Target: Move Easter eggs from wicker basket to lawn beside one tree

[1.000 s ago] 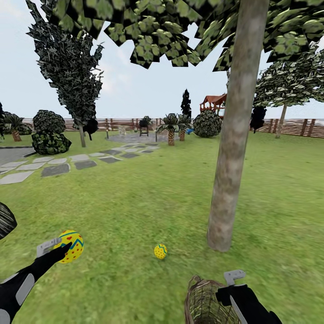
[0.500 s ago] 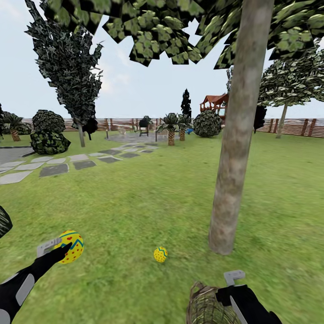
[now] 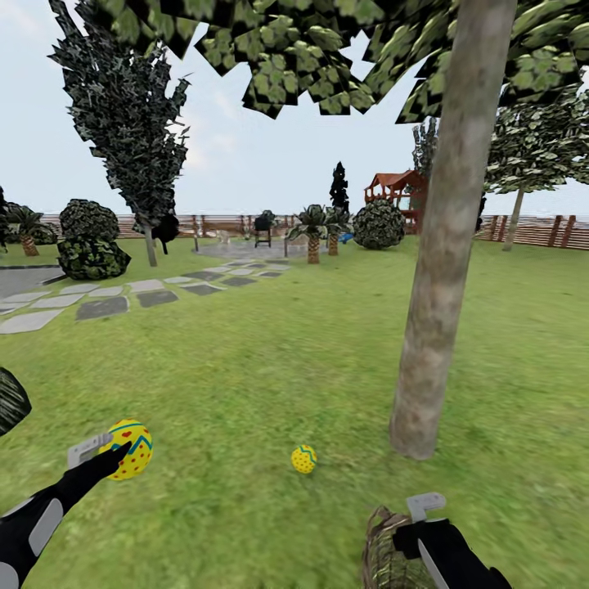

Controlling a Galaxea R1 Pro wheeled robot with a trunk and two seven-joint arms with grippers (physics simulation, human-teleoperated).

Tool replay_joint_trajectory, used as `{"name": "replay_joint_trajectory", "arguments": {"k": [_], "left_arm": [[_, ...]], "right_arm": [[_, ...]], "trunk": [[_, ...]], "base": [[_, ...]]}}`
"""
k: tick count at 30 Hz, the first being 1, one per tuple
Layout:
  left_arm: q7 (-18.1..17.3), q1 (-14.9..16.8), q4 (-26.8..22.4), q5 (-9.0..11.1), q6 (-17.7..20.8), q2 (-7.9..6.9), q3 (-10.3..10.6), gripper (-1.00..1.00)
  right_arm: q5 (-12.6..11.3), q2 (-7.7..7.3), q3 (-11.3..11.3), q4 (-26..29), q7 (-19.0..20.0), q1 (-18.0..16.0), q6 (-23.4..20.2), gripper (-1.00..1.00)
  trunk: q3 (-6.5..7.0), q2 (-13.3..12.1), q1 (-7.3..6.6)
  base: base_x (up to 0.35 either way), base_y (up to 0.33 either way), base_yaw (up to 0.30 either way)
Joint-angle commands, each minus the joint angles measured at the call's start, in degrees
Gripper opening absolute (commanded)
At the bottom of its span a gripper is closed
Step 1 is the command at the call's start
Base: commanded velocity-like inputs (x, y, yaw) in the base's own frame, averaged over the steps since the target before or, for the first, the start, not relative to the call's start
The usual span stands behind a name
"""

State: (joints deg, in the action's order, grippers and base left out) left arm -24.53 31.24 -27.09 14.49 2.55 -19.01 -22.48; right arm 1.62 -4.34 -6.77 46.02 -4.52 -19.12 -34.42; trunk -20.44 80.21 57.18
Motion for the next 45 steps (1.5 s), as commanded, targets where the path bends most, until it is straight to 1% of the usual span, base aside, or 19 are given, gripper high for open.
{"name": "replay_joint_trajectory", "arguments": {"k": [1, 6, 7, 9, 11, 17, 18, 21, 23, 27, 28, 29, 30, 32, 35, 41, 45], "left_arm": [[-0.36, 0.05, 0.05, 0.45, 0.27, 0.06, -0.19, -1.0], [-0.31, 0.05, 0.09, 0.26, 0.26, 0.36, -0.14, -1.0], [-0.29, 0.05, 0.08, -0.21, 0.26, 0.49, -0.12, -1.0], [-0.2, 0.05, 0.03, -2.07, 0.26, 0.65, -0.16, -1.0], [-0.28, 0.05, -0.06, -2.89, 0.23, 1.17, -0.19, -1.0], [-0.12, 0.05, 0.01, -3.16, 0.18, 2.03, -0.19, -1.0], [-0.09, 0.05, 0.02, -3.23, 0.18, 2.37, -0.19, -1.0], [0.0, 0.05, 0.03, -4.12, 0.18, 3.04, -0.19, -1.0], [0.08, 0.05, 0.02, -4.46, 0.23, 3.23, -0.23, -1.0], [0.05, 0.05, 0.04, -4.55, 0.26, 3.25, -0.29, -1.0], [0.04, 0.05, 0.07, -4.55, 0.26, 3.26, -0.29, -1.0], [0.06, 0.05, 0.09, -4.55, 0.26, 3.27, -0.28, -1.0], [0.07, 0.05, 0.1, -4.55, 0.26, 3.27, -0.28, -1.0], [0.06, 0.05, 0.11, -4.55, 0.26, 3.27, -0.28, -1.0], [0.0, 0.05, 0.18, -4.61, 0.26, 3.34, -0.23, -1.0], [-0.09, 0.05, 0.2, -4.62, 0.26, 3.22, -0.28, -1.0], [-0.08, 0.05, 0.2, -4.54, 0.26, 3.21, -0.31, -1.0]], "right_arm": [[0.14, -0.06, -0.23, 0.09, -0.22, -0.04, -0.38, 1.0], [0.13, -0.14, -0.18, 0.0, -0.22, -0.04, -0.38, 1.0], [0.13, -0.14, -0.19, -0.21, -0.22, -0.04, -0.38, 1.0], [0.09, -0.14, -0.18, -0.44, -0.22, -0.04, -0.38, 1.0], [0.06, -0.14, -0.24, -0.47, -0.22, -0.04, -0.38, 1.0], [0.05, -0.14, -0.18, -0.41, -0.22, -0.04, -0.38, 1.0], [0.05, -0.14, -0.18, -0.41, -0.22, -0.04, -0.38, 1.0], [0.05, -0.14, -0.18, -0.41, -0.22, -0.04, -0.42, 1.0], [0.05, -0.14, -0.12, -0.41, -0.22, -0.04, -0.46, 1.0], [0.05, -0.38, 0.07, -0.29, -0.22, -0.04, -0.47, 1.0], [0.01, -1.08, 0.14, -0.16, -0.2, -0.04, -0.49, 1.0], [-0.37, -2.52, 0.16, -0.05, -0.13, -0.04, -0.53, 1.0], [-0.59, -3.38, 0.17, 0.03, -0.08, -0.04, -0.55, 1.0], [-0.65, -3.81, 0.13, 0.17, -0.05, -0.04, -0.56, 1.0], [-0.66, -3.94, 0.11, 0.28, -0.05, -0.04, -0.56, 1.0], [-0.47, -3.46, -0.17, 0.11, -0.05, -0.04, -0.56, 1.0], [-0.45, -3.4, -0.18, 0.04, -0.05, -0.04, -0.56, 1.0]], "trunk": [[-0.26, 0.46, 0.23], [-1.15, 2.47, 1.33], [-1.33, 2.87, 1.55], [-1.69, 3.67, 1.99], [-2.05, 4.47, 2.43], [-3.13, 6.88, 3.74], [-3.31, 7.28, 3.96], [-3.85, 8.48, 4.62], [-4.2, 9.29, 5.06], [-4.92, 10.89, 5.94], [-5.1, 11.29, 6.16], [-5.28, 11.69, 6.38], [-5.46, 12.09, 6.6], [-5.82, 12.9, 7.04], [-6.36, 14.1, 7.7], [-7.44, 16.51, 9.01], [-8.15, 18.11, 9.89]], "base": [[-0.002, 0.207, 0.0], [0.0, 0.041, 0.0], [0.0, 0.003, 0.0], [0.201, 0.001, 0.0], [0.29, 0.0, 0.0], [0.069, 0.0, 0.0], [0.002, 0.0, 0.0], [0.0, 0.0, 0.0], [0.0, 0.0, 0.0], [0.0, 0.0, 0.0], [0.0, 0.0, 0.0], [0.0, 0.0, 0.0], [0.0, 0.0, 0.0], [0.007, 0.0, 0.0], [0.144, -0.084, 0.0], [0.311, -0.058, 0.0], [0.234, 0.01, 0.0]]}}
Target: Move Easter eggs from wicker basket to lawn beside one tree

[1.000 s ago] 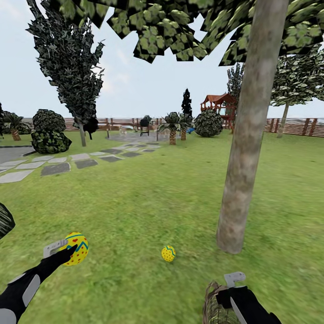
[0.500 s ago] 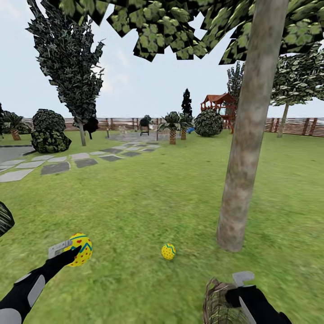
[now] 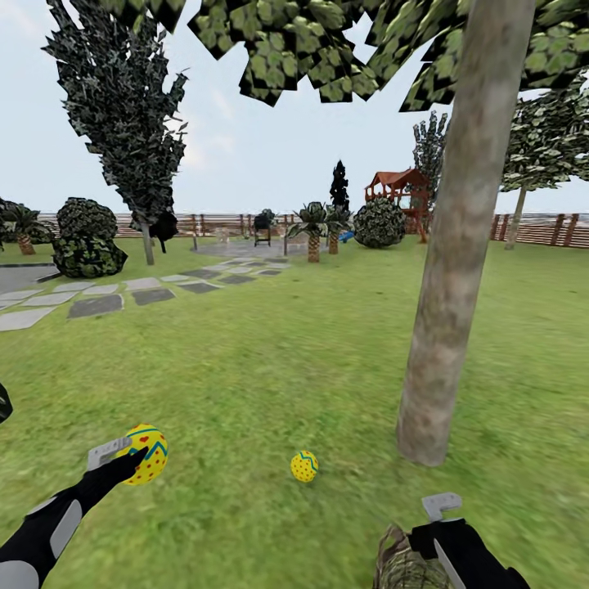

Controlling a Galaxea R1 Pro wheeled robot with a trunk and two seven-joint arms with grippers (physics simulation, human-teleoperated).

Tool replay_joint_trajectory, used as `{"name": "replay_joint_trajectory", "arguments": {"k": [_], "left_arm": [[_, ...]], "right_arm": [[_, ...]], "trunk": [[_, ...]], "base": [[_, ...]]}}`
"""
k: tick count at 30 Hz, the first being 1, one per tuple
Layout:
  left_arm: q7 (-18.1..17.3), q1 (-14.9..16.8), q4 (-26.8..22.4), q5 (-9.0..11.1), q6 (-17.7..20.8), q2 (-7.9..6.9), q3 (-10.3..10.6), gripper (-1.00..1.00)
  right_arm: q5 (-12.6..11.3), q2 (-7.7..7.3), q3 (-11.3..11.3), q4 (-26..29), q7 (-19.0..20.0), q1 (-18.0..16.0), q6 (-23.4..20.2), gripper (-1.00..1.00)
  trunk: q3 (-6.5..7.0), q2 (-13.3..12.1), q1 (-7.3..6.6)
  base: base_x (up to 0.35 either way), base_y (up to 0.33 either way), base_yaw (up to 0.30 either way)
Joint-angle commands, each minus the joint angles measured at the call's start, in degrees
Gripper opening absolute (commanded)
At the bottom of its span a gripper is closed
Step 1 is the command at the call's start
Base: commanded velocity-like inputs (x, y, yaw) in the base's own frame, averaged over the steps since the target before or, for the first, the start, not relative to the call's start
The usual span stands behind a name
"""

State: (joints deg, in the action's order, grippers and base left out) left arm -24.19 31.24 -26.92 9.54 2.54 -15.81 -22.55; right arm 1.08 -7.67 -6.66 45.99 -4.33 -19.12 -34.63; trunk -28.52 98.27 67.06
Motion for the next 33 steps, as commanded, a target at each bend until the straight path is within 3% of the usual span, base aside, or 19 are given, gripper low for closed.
{"name": "replay_joint_trajectory", "arguments": {"k": [1, 33], "left_arm": [[-0.42, 0.05, -0.01, 0.4, 0.27, 0.05, -0.22, -1.0], [-0.33, 0.05, 0.5, 0.41, 0.24, 0.24, -0.22, -1.0]], "right_arm": [[0.12, -0.06, -0.31, 0.07, -0.24, -0.04, -0.35, 1.0], [-0.02, 0.03, -0.28, -0.11, -0.24, -0.04, -0.35, 1.0]], "trunk": [[-0.25, 0.45, 0.23], [-5.99, 13.28, 7.26]], "base": [[0.042, 0.005, 0.0], [0.001, 0.0, 0.0]]}}
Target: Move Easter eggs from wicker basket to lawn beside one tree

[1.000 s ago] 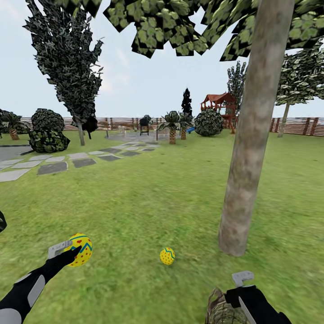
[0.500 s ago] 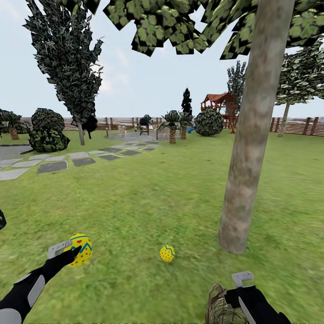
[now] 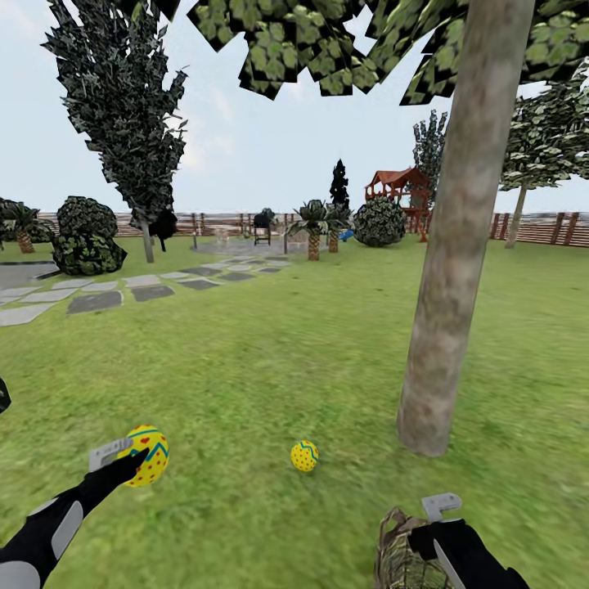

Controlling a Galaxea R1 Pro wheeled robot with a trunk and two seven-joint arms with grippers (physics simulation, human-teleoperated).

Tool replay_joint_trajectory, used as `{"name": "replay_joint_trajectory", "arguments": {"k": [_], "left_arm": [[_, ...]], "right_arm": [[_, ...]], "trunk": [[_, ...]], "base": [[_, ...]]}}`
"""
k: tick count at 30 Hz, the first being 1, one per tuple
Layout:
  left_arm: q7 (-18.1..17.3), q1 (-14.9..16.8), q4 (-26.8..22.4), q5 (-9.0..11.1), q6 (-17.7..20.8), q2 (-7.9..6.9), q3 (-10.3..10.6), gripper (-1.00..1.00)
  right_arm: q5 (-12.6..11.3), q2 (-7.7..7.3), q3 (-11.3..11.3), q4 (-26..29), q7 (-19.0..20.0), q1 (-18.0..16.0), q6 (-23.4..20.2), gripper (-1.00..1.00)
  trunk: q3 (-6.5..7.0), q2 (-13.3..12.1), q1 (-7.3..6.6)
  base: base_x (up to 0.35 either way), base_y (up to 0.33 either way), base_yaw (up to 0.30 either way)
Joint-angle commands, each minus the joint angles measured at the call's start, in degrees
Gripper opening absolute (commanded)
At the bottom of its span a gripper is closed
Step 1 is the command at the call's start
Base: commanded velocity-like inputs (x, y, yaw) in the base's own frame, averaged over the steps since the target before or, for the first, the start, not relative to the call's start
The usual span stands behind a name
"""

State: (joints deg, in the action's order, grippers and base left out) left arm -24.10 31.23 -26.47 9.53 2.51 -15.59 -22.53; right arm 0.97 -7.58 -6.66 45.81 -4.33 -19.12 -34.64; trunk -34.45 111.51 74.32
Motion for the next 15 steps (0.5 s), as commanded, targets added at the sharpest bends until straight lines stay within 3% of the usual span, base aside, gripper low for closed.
{"name": "replay_joint_trajectory", "arguments": {"k": [1, 13, 15], "left_arm": [[-0.42, 0.06, 0.33, 0.41, 0.28, 0.02, -0.24, -1.0], [-0.42, 0.06, 0.64, 0.31, 0.27, 0.3, -0.24, -1.0], [-0.43, 0.06, 0.74, 0.31, 0.22, 0.56, -0.23, -1.0]], "right_arm": [[0.09, -0.07, -0.29, 0.07, -0.24, -0.04, -0.34, 1.0], [0.09, -0.15, -0.2, 0.07, -0.24, -0.04, -0.34, 1.0], [0.09, -0.15, -0.2, 0.09, -0.24, -0.04, -0.34, 1.0]], "trunk": [[-0.25, 0.45, 0.22], [-2.4, 5.26, 2.85], [-2.76, 6.06, 3.29]], "base": [[0.0, 0.0, 0.0], [0.002, 0.0, 0.0], [0.22, 0.0, 0.0]]}}
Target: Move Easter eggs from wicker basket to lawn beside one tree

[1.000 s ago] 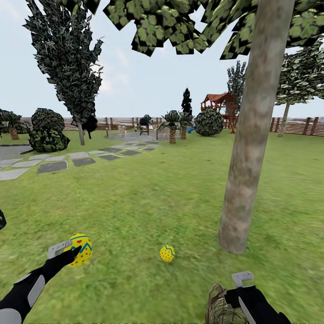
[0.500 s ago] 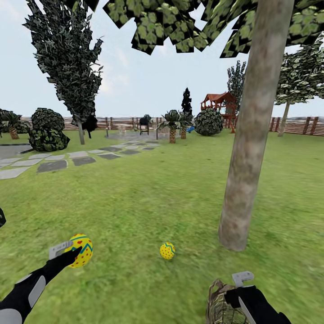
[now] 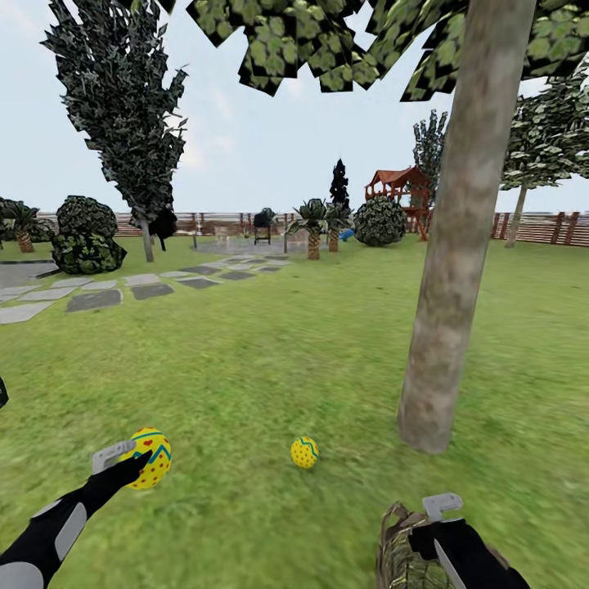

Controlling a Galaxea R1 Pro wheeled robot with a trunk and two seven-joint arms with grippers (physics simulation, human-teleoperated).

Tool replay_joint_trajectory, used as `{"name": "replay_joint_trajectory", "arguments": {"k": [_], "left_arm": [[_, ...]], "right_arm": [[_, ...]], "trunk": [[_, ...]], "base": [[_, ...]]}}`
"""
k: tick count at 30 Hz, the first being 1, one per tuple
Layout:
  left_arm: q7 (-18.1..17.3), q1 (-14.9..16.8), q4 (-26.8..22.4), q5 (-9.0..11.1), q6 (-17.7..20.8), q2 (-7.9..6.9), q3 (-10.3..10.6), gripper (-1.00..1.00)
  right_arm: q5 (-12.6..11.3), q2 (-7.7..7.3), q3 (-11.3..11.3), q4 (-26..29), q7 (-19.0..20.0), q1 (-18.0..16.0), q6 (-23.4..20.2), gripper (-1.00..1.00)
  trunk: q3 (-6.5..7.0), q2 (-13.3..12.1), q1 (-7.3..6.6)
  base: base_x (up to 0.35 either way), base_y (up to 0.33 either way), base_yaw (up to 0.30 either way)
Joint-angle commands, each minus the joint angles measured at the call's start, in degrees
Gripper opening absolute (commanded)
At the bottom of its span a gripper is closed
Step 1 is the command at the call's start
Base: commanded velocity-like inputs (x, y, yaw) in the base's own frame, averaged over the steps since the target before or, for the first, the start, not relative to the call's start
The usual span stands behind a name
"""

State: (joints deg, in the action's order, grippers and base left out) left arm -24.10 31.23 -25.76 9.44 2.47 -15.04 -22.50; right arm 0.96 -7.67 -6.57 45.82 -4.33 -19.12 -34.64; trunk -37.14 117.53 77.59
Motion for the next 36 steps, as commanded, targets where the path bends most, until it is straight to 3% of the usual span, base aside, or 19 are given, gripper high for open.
{"name": "replay_joint_trajectory", "arguments": {"k": [1, 5, 11, 36], "left_arm": [[-0.42, 0.05, 0.1, 0.4, 0.26, 0.15, -0.26, -1.0], [-0.42, 0.05, 0.13, 0.45, 0.18, 0.28, -0.26, -1.0], [-0.42, 0.05, 0.18, 0.57, -3.49, 0.44, -0.26, -1.0], [-0.35, 0.05, 2.97, 0.44, -3.62, 0.62, -0.17, -1.0]], "right_arm": [[0.09, -0.07, -0.29, 0.11, -0.24, -0.04, -0.34, 1.0], [0.09, -0.07, -0.28, 0.14, -0.24, -0.04, -0.34, 1.0], [0.09, -0.07, -0.28, 0.17, -0.24, -0.04, -0.34, 1.0], [0.04, -0.23, -0.2, 0.4, -0.24, -0.04, -0.34, 1.0]], "trunk": [[-0.25, 0.44, 0.25], [-0.97, 2.05, 1.12], [-2.04, 4.45, 2.44], [-6.53, 14.48, 7.93]], "base": [[0.297, 0.0, 0.0], [0.282, 0.0, 0.0], [0.032, 0.0, 0.0], [0.0, 0.0, 0.0]]}}
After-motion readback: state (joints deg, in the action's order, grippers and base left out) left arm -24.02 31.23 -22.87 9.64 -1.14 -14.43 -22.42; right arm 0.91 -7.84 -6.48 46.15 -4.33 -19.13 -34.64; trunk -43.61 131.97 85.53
